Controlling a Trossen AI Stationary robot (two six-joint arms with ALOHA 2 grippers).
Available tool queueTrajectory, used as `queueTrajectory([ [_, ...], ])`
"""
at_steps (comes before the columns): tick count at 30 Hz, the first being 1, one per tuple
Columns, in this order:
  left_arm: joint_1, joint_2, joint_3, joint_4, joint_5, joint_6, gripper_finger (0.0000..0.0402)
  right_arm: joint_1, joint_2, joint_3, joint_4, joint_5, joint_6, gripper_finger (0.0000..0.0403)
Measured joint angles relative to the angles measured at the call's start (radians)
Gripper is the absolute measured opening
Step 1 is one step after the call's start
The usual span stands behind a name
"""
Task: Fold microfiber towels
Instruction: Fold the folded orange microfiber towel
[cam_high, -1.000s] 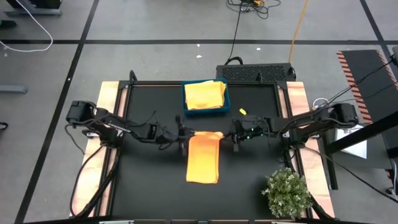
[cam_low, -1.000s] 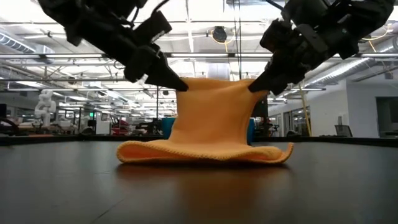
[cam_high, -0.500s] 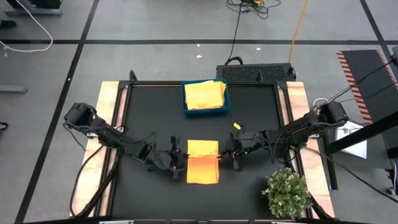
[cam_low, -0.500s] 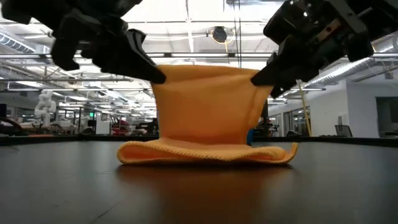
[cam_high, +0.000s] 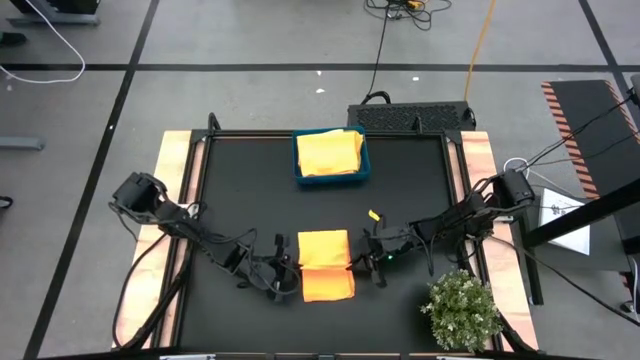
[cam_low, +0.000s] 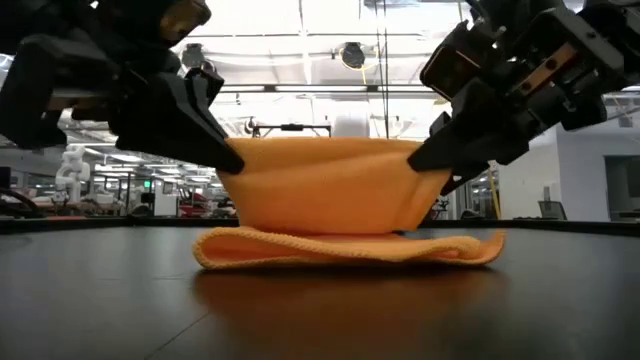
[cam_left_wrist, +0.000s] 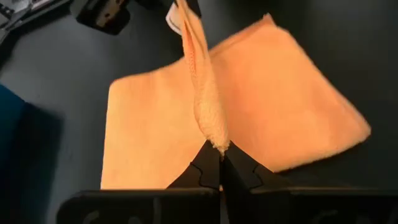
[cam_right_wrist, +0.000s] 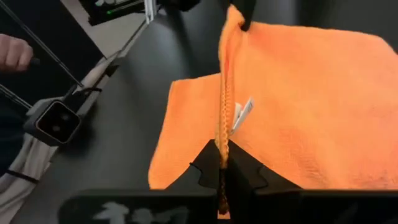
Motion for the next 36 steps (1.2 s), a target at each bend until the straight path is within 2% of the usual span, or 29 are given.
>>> queueTrajectory([
  [8, -0.017, -0.002, 0.000, 0.017, -0.001, 0.009, 0.0003, 0.010, -0.021, 0.007, 0.038, -0.022, -0.011, 0.0000],
  [18, -0.014, -0.030, 0.001, 0.063, 0.013, 0.061, 0.0005, 0.020, -0.148, 0.012, -0.083, -0.021, -0.060, 0.0000],
  [24, -0.038, -0.037, 0.002, 0.072, 0.027, 0.044, 0.0006, 0.045, -0.143, 0.012, -0.110, -0.020, -0.036, 0.0000],
  [33, -0.045, -0.037, 0.001, 0.084, 0.244, -0.012, 0.0024, 0.079, -0.143, 0.012, -0.127, -0.022, -0.029, 0.0009],
  [36, -0.047, -0.035, 0.000, 0.086, 0.250, -0.033, 0.0044, 0.091, -0.142, 0.011, -0.140, -0.025, -0.027, 0.0022],
])
